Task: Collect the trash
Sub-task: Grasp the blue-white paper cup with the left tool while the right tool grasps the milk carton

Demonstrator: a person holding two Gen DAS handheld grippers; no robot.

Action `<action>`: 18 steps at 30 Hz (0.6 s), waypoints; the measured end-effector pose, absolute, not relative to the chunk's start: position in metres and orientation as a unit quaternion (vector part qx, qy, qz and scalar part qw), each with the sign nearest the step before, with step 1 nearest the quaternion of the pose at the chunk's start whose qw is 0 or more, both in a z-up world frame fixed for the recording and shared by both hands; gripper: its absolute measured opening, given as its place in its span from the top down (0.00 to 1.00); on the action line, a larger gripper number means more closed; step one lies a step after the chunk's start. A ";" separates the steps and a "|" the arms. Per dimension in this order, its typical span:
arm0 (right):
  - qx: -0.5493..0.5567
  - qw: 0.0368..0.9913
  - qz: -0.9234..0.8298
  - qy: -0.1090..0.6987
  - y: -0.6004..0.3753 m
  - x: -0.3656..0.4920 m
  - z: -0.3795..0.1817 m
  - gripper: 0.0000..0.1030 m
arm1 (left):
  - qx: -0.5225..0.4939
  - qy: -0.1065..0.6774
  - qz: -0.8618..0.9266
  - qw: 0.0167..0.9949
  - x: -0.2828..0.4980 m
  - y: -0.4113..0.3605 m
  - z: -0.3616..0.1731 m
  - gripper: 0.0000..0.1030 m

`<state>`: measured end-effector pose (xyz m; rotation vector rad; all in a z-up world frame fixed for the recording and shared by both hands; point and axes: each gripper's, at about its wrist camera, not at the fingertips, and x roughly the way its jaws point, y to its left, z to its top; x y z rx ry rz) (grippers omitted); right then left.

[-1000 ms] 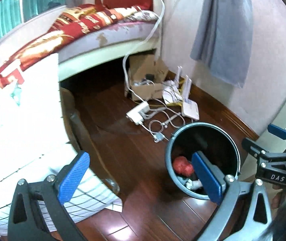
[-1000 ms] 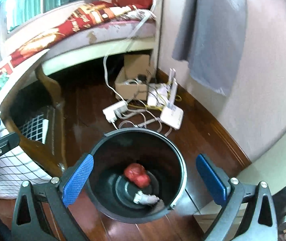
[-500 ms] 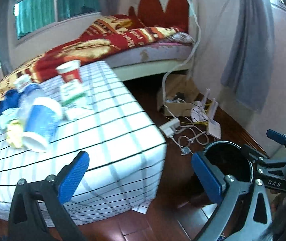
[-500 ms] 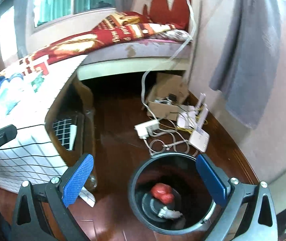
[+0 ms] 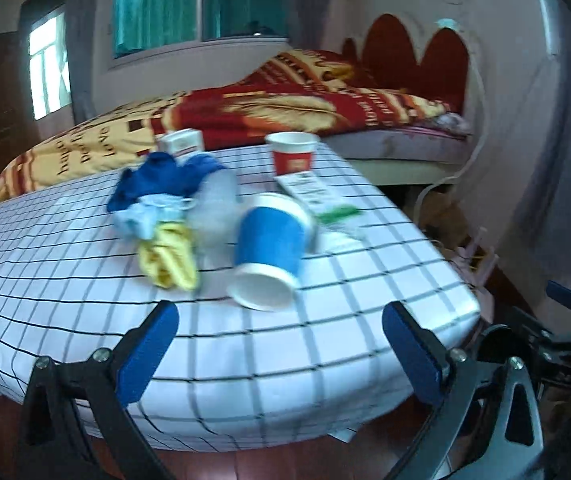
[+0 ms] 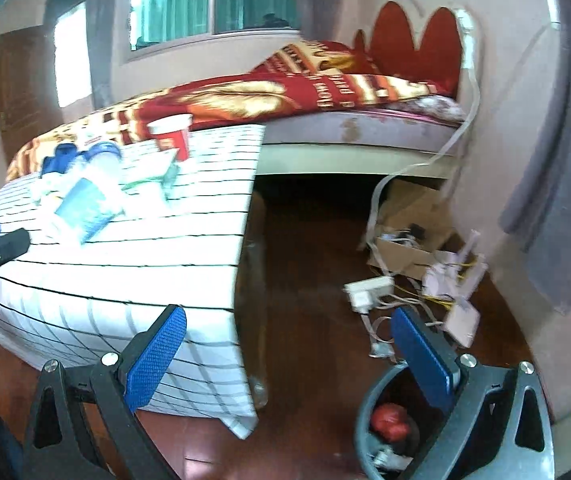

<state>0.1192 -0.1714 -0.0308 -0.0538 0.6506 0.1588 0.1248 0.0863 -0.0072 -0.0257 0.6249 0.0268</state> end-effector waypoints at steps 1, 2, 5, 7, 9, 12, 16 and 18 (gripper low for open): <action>-0.028 0.943 0.088 0.321 -0.161 0.124 -0.031 0.00 | -0.017 0.309 0.017 0.951 0.132 0.094 -0.011 0.04; -0.031 0.940 0.097 0.325 -0.152 0.129 -0.032 0.00 | -0.019 0.312 0.019 0.950 0.136 0.097 -0.013 0.06; -0.043 0.934 0.103 0.340 -0.135 0.141 -0.033 0.00 | -0.024 0.321 0.016 0.947 0.152 0.104 -0.023 0.11; -0.047 0.931 0.110 0.345 -0.128 0.147 -0.035 0.00 | -0.022 0.325 0.013 0.946 0.157 0.107 -0.026 0.12; -0.050 0.928 0.110 0.352 -0.124 0.155 -0.037 0.00 | -0.022 0.327 0.012 0.945 0.165 0.107 -0.029 0.13; -0.054 0.925 0.116 0.359 -0.118 0.168 -0.040 0.00 | -0.029 0.329 0.006 0.944 0.174 0.109 -0.034 0.15; -0.055 0.922 0.125 0.362 -0.109 0.181 -0.039 0.00 | -0.036 0.335 -0.003 0.941 0.183 0.108 -0.038 0.23; -0.053 0.921 0.130 0.363 -0.105 0.186 -0.038 0.00 | -0.040 0.336 -0.006 0.941 0.187 0.108 -0.040 0.27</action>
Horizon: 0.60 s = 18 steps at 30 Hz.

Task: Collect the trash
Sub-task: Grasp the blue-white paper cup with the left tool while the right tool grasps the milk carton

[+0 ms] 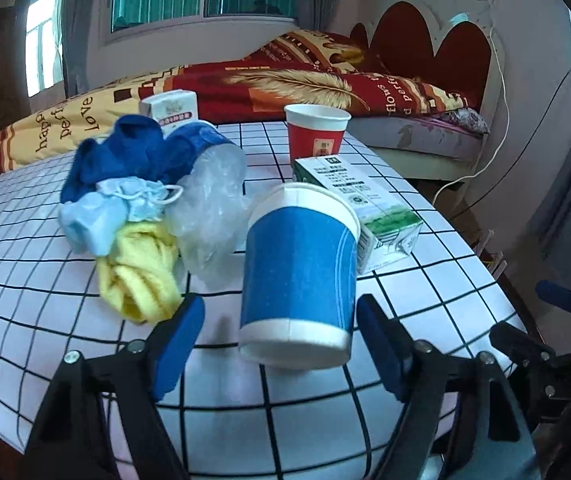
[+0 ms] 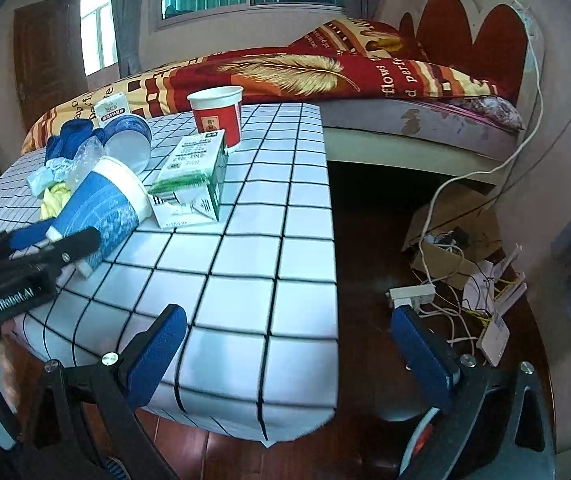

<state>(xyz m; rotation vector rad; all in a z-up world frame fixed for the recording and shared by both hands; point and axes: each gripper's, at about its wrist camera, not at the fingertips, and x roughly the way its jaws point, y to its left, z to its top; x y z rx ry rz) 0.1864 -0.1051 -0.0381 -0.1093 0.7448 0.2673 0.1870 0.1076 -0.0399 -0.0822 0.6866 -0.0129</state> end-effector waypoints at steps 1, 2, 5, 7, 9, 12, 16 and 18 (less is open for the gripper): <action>-0.048 0.920 0.136 0.363 -0.102 0.191 -0.037 0.00 | -0.043 0.336 -0.012 0.941 0.189 0.108 -0.041 0.40; -0.047 0.920 0.139 0.364 -0.100 0.194 -0.037 0.00 | -0.043 0.335 -0.013 0.941 0.189 0.108 -0.041 0.43; -0.045 0.916 0.155 0.366 -0.089 0.206 -0.036 0.00 | -0.045 0.322 -0.007 0.946 0.187 0.111 -0.036 0.44; -0.046 0.914 0.166 0.367 -0.080 0.213 -0.035 0.00 | -0.047 0.318 -0.004 0.947 0.187 0.114 -0.034 0.44; -0.051 0.911 0.181 0.367 -0.069 0.224 -0.035 0.00 | -0.048 0.317 -0.001 0.947 0.188 0.117 -0.034 0.44; -0.051 0.906 0.202 0.368 -0.055 0.236 -0.034 0.11 | -0.056 0.317 -0.001 0.947 0.188 0.124 -0.034 0.44; -0.053 0.897 0.232 0.372 -0.035 0.254 -0.035 0.20 | -0.067 0.316 0.003 0.946 0.190 0.134 -0.035 0.44; -0.055 0.893 0.243 0.375 -0.027 0.262 -0.037 0.20 | -0.075 0.319 0.002 0.945 0.191 0.139 -0.035 0.44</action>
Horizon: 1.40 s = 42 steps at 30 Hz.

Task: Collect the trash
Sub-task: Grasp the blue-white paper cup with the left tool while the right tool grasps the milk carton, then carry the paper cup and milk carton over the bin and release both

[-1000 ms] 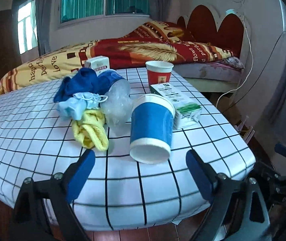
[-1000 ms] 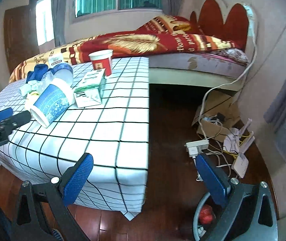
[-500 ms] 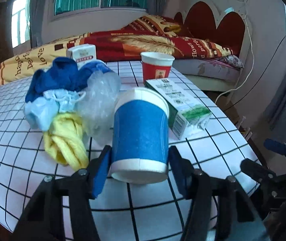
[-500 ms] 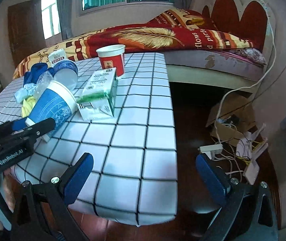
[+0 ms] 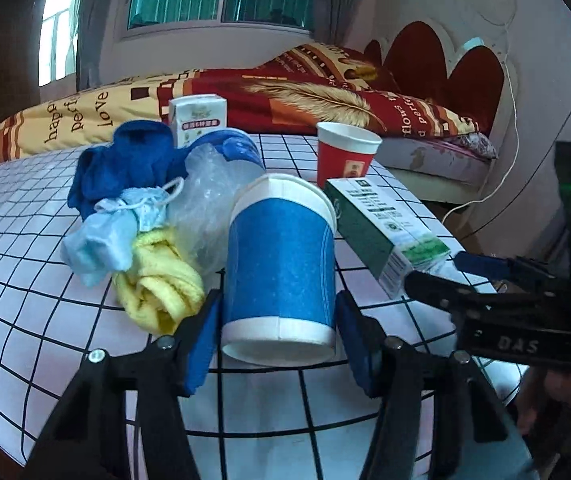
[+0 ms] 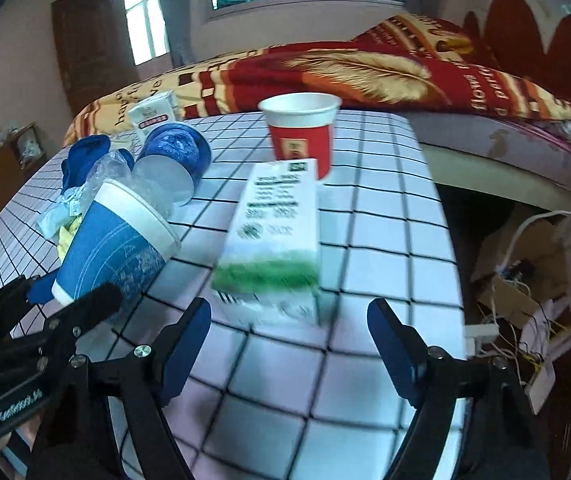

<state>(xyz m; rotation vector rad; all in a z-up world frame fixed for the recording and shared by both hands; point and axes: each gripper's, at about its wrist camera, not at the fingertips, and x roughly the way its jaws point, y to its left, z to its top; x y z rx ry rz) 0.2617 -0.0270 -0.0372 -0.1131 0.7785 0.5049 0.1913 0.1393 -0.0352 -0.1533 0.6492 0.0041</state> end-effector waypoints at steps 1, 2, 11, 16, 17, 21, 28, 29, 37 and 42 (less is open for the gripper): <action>-0.055 0.890 0.247 0.378 -0.023 0.265 -0.038 0.20 | -0.075 0.319 0.003 0.945 0.192 0.139 -0.035 0.44; -0.059 0.889 0.249 0.380 -0.019 0.269 -0.039 0.20 | -0.074 0.319 0.003 0.945 0.192 0.140 -0.035 0.44; -0.075 0.888 0.253 0.376 -0.027 0.251 -0.041 0.43 | -0.058 0.327 -0.013 0.943 0.189 0.128 -0.039 0.44; -0.070 0.900 0.235 0.359 -0.056 0.221 -0.038 0.44 | -0.048 0.326 -0.024 0.944 0.180 0.115 -0.037 0.45; -0.069 0.902 0.232 0.357 -0.060 0.218 -0.037 0.45 | -0.047 0.326 -0.025 0.944 0.178 0.113 -0.037 0.45; -0.067 0.910 0.218 0.346 -0.082 0.203 -0.031 0.45 | -0.046 0.323 -0.027 0.945 0.172 0.107 -0.033 0.45; -0.063 0.921 0.196 0.330 -0.111 0.177 -0.015 0.45 | -0.041 0.311 -0.039 0.949 0.157 0.091 -0.021 0.45; -0.062 0.924 0.191 0.327 -0.118 0.172 -0.012 0.45 | -0.041 0.311 -0.041 0.949 0.156 0.089 -0.020 0.45; -0.056 0.935 0.147 0.319 -0.168 0.141 0.000 0.45 | -0.031 0.311 -0.071 0.947 0.143 0.053 -0.016 0.45; -0.046 0.940 0.109 0.321 -0.211 0.122 -0.002 0.45 | -0.021 0.312 -0.097 0.945 0.139 0.024 -0.014 0.45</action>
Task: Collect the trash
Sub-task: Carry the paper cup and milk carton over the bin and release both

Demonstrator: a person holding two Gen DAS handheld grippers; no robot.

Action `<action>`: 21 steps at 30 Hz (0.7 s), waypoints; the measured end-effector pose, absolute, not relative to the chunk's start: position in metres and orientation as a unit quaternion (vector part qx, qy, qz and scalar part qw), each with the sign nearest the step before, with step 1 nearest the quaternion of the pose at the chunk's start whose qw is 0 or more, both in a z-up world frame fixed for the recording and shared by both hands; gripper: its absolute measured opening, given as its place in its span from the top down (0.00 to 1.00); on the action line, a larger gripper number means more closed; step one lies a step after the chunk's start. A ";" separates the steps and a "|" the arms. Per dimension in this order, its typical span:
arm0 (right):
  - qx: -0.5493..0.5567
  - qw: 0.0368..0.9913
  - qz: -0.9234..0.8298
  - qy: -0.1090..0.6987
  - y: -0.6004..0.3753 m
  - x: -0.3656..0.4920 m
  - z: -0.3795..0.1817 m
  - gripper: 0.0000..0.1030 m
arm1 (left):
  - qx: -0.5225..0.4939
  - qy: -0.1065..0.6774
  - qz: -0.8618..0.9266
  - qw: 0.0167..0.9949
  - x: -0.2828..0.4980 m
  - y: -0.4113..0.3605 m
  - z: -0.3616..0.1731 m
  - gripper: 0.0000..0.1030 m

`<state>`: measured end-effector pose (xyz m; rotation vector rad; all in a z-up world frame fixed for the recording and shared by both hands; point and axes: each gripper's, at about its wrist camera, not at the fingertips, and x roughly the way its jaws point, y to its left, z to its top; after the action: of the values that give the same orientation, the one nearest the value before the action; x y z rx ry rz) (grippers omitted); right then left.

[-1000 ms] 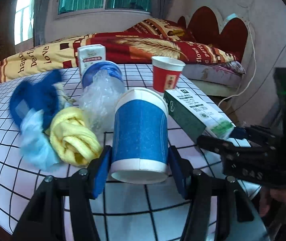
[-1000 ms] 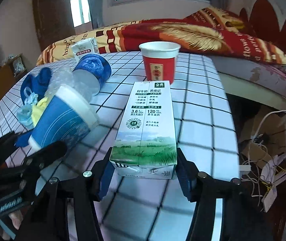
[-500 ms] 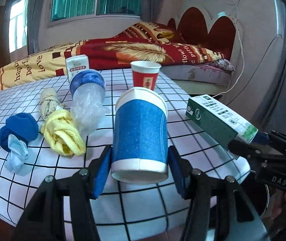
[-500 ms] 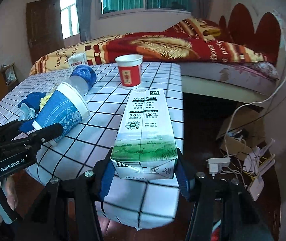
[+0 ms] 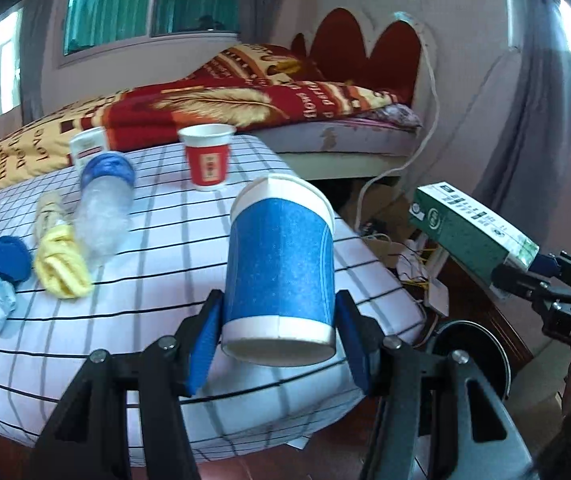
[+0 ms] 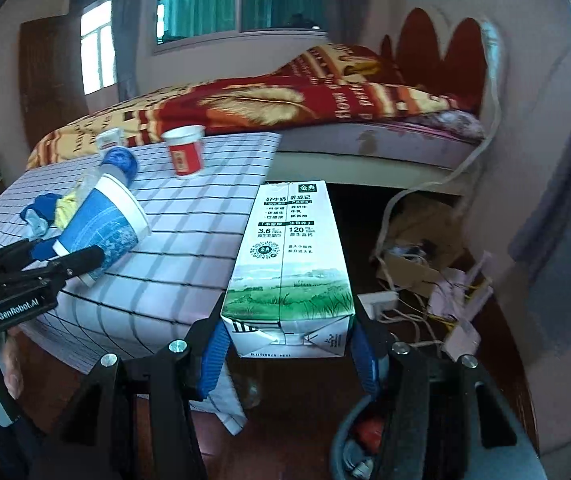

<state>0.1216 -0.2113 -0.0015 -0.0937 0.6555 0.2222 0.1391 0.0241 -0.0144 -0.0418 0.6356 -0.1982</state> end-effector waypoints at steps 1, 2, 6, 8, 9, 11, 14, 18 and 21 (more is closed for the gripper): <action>-0.040 0.940 0.102 0.323 -0.220 0.119 -0.003 0.45 | -0.019 0.312 -0.103 0.944 0.139 0.017 -0.014 0.45; -0.036 0.940 0.095 0.325 -0.229 0.116 -0.004 0.45 | -0.015 0.313 -0.112 0.943 0.139 0.009 -0.014 0.45; -0.020 0.942 0.063 0.329 -0.262 0.102 -0.009 0.45 | -0.004 0.315 -0.137 0.939 0.136 -0.018 -0.013 0.45; -0.011 0.943 0.041 0.331 -0.283 0.093 -0.012 0.45 | 0.003 0.316 -0.154 0.936 0.135 -0.036 -0.014 0.45; -0.006 0.942 0.032 0.333 -0.292 0.089 -0.014 0.45 | 0.005 0.316 -0.160 0.935 0.134 -0.041 -0.014 0.45; 0.003 0.941 0.016 0.338 -0.309 0.080 -0.017 0.45 | 0.011 0.318 -0.176 0.932 0.133 -0.056 -0.016 0.45; 0.014 0.938 -0.009 0.347 -0.333 0.068 -0.025 0.45 | 0.020 0.320 -0.201 0.925 0.128 -0.079 -0.018 0.45; 0.023 0.932 -0.031 0.361 -0.355 0.053 -0.038 0.45 | 0.033 0.326 -0.234 0.915 0.123 -0.109 -0.023 0.45; 0.025 0.927 -0.044 0.371 -0.371 0.042 -0.048 0.45 | 0.043 0.334 -0.256 0.906 0.120 -0.131 -0.030 0.45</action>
<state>0.0416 -0.3709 -0.0483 0.0513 0.7610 -0.0894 0.1195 -0.1307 -0.0300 0.0886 0.6900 -0.5293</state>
